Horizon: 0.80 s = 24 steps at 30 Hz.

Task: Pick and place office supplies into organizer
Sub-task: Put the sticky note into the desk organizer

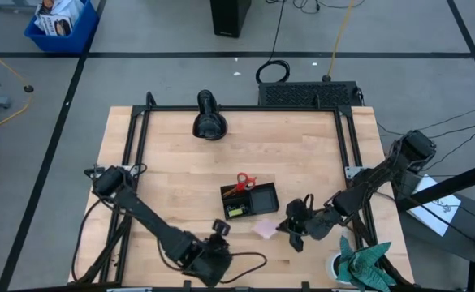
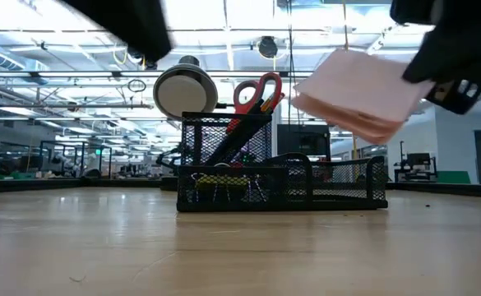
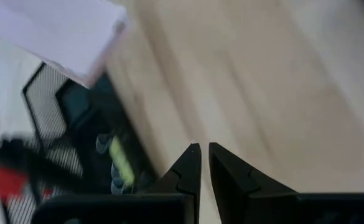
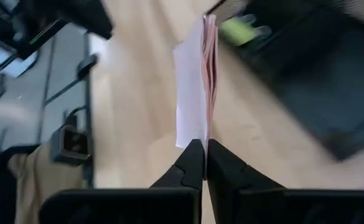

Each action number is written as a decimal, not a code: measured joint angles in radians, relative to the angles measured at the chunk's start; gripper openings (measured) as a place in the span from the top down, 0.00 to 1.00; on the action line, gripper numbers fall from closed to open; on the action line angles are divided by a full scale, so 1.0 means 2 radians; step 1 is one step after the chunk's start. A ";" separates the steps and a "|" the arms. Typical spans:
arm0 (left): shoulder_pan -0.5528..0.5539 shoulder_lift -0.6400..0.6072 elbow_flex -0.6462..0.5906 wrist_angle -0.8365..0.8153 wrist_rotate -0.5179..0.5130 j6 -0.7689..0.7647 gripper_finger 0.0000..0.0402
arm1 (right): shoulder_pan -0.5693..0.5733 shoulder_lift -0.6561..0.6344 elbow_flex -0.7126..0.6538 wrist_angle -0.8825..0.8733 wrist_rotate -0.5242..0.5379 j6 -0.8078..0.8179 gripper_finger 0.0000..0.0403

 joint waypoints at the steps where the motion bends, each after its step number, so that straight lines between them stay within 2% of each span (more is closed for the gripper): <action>1: -0.004 0.000 0.000 -0.016 -0.009 -0.013 0.91 | -0.007 -0.010 0.000 -0.015 0.000 0.004 1.00; 6: -0.029 0.000 0.000 -0.054 -0.078 -0.058 0.91 | -0.039 -0.060 0.000 -0.086 0.025 0.011 1.00; 10: -0.041 0.000 0.000 -0.056 -0.089 -0.064 0.91 | -0.075 -0.083 0.000 -0.109 0.022 0.025 1.00; 17: -0.063 0.000 0.000 -0.111 -0.127 -0.102 0.91 | -0.132 -0.086 0.000 -0.109 -0.032 0.047 1.00; 24: -0.079 0.000 0.000 -0.155 -0.132 -0.147 0.91 | -0.176 -0.085 0.000 -0.113 -0.074 0.077 1.00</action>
